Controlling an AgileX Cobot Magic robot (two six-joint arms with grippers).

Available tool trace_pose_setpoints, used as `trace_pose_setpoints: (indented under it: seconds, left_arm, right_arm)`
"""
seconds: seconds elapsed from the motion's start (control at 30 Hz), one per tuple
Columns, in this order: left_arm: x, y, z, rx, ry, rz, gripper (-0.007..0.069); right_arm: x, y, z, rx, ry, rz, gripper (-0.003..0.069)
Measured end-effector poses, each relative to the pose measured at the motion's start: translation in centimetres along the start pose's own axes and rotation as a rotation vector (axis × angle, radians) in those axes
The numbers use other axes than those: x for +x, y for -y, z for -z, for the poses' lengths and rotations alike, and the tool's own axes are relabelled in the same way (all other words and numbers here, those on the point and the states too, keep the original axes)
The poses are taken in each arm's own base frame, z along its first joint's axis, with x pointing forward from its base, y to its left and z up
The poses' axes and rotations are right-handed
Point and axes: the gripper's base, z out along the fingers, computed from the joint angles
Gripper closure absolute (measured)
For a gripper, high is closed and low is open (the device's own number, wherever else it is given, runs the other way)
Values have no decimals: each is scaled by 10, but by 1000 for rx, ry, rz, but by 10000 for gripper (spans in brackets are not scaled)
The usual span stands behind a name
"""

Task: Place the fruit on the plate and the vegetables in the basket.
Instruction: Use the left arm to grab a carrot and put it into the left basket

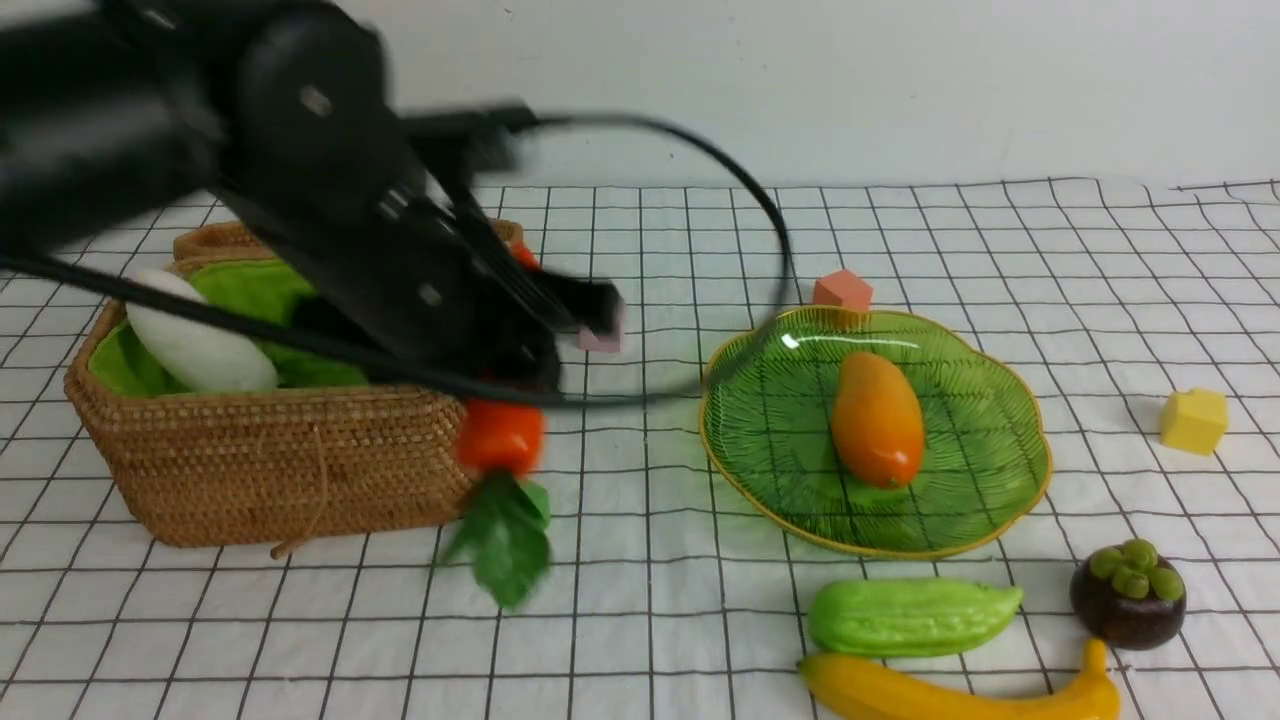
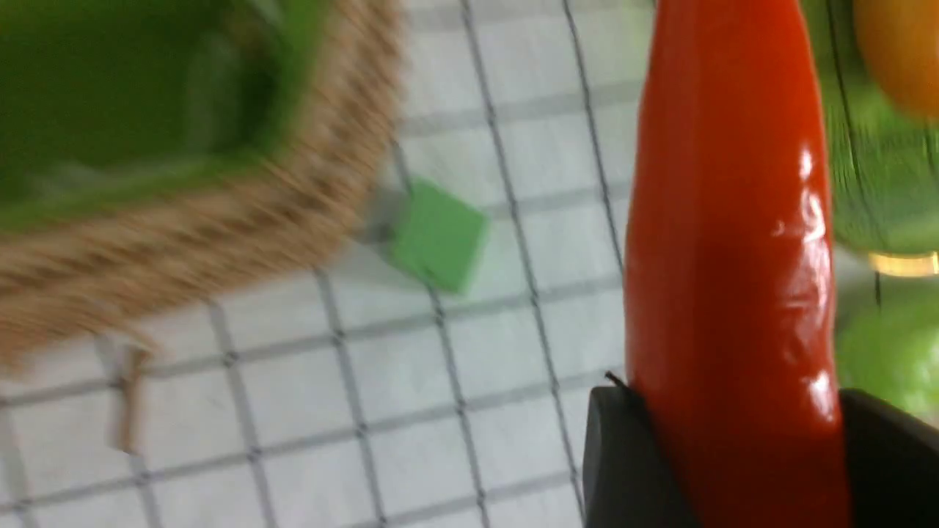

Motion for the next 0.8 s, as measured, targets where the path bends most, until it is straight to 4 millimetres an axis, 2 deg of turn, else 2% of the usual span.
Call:
trace_pose_setpoints:
  seconds: [0.03,0.07,0.1,0.13,0.17,0.23,0.3,0.37,0.4,0.43,0.47,0.5,0.53,0.6,0.63,0.67,0.73,0.8]
  left_arm:
    - [-8,-8,10,-18,54,25,286]
    - [-21,-27,26,-72,152,97,286]
    - [-22,-27,27,-69,158,97,286]
    - [-36,-51,37,-136,270,215,286]
    - [-39,-57,38,-149,300,251,286]
    - [-47,-73,29,-189,350,375,286]
    - [-52,-82,9,-209,361,510,286]
    - [-53,-87,-12,-227,348,611,286]
    - [-53,-89,-30,-241,332,686,280]
    - [-53,-89,-30,-240,333,686,277]
    - [-52,-92,-50,-259,309,757,239]
    - [-51,-93,-57,-263,301,767,212]
    - [-51,-93,-58,-264,299,774,204]
    - [-50,-94,-69,-272,285,793,91]
    - [-50,-94,-69,-272,285,793,83]
    - [-50,-94,-69,-270,286,789,41]
    - [-53,-93,-65,-268,292,746,-13]
    - [-55,-89,-57,-257,285,687,-26]
  right_arm:
    - [0,0,0,0,0,0,416]
    - [0,0,0,0,0,0,416]
    - [0,0,0,0,0,0,416]
    - [0,0,0,0,0,0,416]
    - [0,0,0,0,0,0,416]
    - [0,0,0,0,0,0,416]
    - [0,0,0,0,0,0,416]
    - [0,0,0,0,0,0,416]
    - [0,0,0,0,0,0,416]
    - [0,0,0,0,0,0,416]
    - [0,0,0,0,0,0,416]
    - [0,0,0,0,0,0,416]
    - [0,0,0,0,0,0,416]
    - [0,0,0,0,0,0,416]
    - [0,0,0,0,0,0,416]
    - [0,0,0,0,0,0,416]
    - [0,0,0,0,0,0,416]
    - [0,0,0,0,0,0,416]
